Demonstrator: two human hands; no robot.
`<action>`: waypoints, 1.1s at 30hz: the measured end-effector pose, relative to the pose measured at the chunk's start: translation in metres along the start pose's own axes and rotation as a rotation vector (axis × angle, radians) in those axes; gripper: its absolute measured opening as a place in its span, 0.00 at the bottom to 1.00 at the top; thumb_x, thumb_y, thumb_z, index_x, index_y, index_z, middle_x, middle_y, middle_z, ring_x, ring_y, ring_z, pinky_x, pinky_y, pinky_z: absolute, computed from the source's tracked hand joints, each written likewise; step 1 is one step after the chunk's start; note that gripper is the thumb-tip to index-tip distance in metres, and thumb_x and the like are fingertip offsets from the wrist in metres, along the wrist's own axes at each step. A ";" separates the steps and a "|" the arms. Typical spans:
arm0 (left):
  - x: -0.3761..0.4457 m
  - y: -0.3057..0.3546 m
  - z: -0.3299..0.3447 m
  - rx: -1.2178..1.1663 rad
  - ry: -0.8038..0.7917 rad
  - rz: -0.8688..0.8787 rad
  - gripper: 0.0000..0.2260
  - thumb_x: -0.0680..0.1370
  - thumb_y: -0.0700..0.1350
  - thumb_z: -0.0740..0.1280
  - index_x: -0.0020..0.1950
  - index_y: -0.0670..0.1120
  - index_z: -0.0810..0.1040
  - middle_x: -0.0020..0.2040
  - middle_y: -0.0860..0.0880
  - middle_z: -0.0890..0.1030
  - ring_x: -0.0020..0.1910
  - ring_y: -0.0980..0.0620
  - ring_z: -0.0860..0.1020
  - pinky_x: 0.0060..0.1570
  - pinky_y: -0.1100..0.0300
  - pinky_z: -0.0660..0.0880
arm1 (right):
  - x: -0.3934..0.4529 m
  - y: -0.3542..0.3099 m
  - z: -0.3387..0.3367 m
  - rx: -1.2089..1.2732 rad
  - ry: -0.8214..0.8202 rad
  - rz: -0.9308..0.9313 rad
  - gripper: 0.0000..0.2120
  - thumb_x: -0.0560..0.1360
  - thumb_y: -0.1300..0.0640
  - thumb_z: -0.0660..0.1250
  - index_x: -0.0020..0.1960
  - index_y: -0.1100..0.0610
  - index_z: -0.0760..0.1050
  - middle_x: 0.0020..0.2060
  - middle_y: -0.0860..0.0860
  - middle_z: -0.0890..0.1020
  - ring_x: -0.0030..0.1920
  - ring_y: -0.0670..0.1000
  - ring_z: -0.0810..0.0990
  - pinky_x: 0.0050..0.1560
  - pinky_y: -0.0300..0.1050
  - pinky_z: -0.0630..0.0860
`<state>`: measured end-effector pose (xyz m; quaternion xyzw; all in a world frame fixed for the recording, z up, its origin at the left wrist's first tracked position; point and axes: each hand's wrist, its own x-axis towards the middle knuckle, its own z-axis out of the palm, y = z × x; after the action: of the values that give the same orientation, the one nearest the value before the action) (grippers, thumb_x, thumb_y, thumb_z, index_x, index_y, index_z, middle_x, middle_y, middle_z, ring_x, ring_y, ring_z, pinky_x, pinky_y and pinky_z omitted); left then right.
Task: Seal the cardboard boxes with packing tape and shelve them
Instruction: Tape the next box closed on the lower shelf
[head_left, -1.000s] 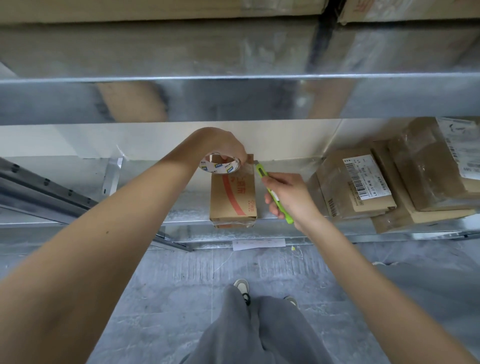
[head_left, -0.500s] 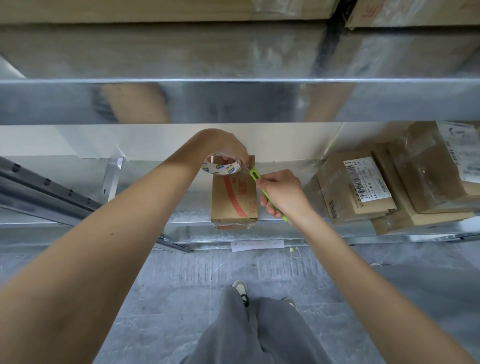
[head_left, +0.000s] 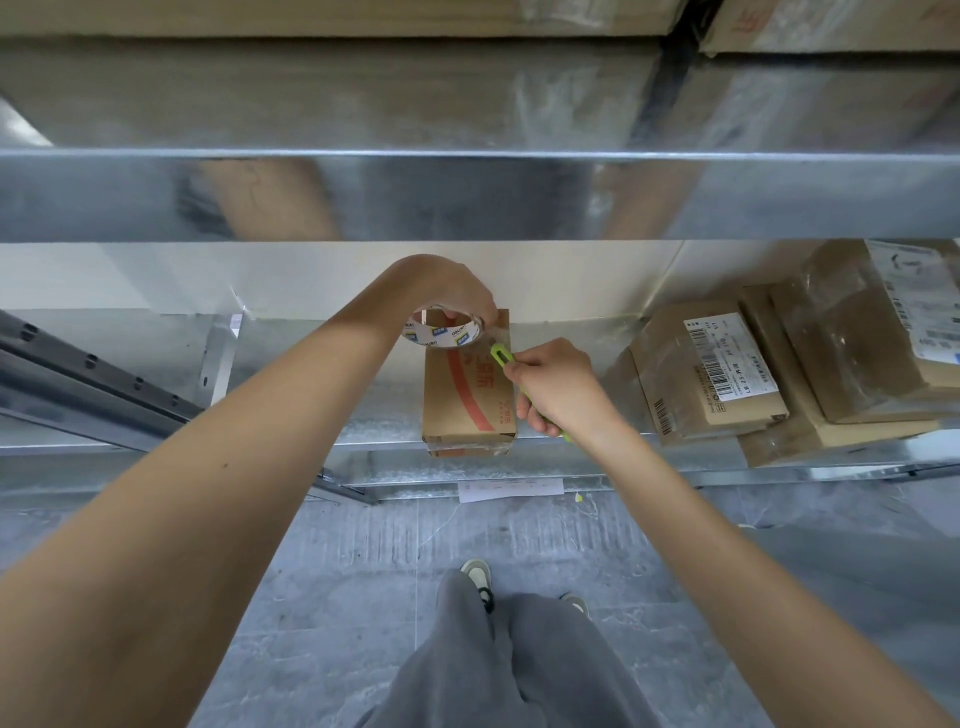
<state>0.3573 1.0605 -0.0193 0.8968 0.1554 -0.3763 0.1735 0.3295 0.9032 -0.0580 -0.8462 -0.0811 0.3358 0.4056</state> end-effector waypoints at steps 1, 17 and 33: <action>0.000 -0.001 0.000 -0.017 0.001 -0.001 0.07 0.79 0.47 0.62 0.46 0.45 0.75 0.52 0.45 0.75 0.45 0.48 0.74 0.52 0.56 0.72 | -0.001 0.002 0.001 -0.020 -0.009 -0.018 0.14 0.81 0.63 0.58 0.44 0.71 0.76 0.25 0.59 0.76 0.14 0.47 0.67 0.17 0.33 0.62; -0.008 0.000 -0.001 -0.004 0.018 -0.019 0.10 0.77 0.45 0.62 0.36 0.47 0.73 0.39 0.48 0.74 0.34 0.53 0.74 0.50 0.56 0.72 | 0.071 0.112 0.029 -0.415 0.374 0.070 0.21 0.77 0.70 0.55 0.70 0.68 0.63 0.61 0.63 0.70 0.58 0.61 0.72 0.50 0.42 0.67; -0.004 0.000 -0.002 0.007 0.017 0.002 0.10 0.78 0.44 0.62 0.36 0.47 0.73 0.40 0.48 0.73 0.33 0.53 0.73 0.45 0.59 0.71 | 0.034 0.062 0.046 -0.187 0.273 -0.431 0.30 0.82 0.44 0.53 0.79 0.57 0.54 0.77 0.52 0.59 0.77 0.49 0.56 0.72 0.34 0.48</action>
<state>0.3554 1.0610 -0.0153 0.9007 0.1545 -0.3690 0.1693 0.3173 0.9057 -0.1411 -0.8806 -0.2346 0.1157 0.3950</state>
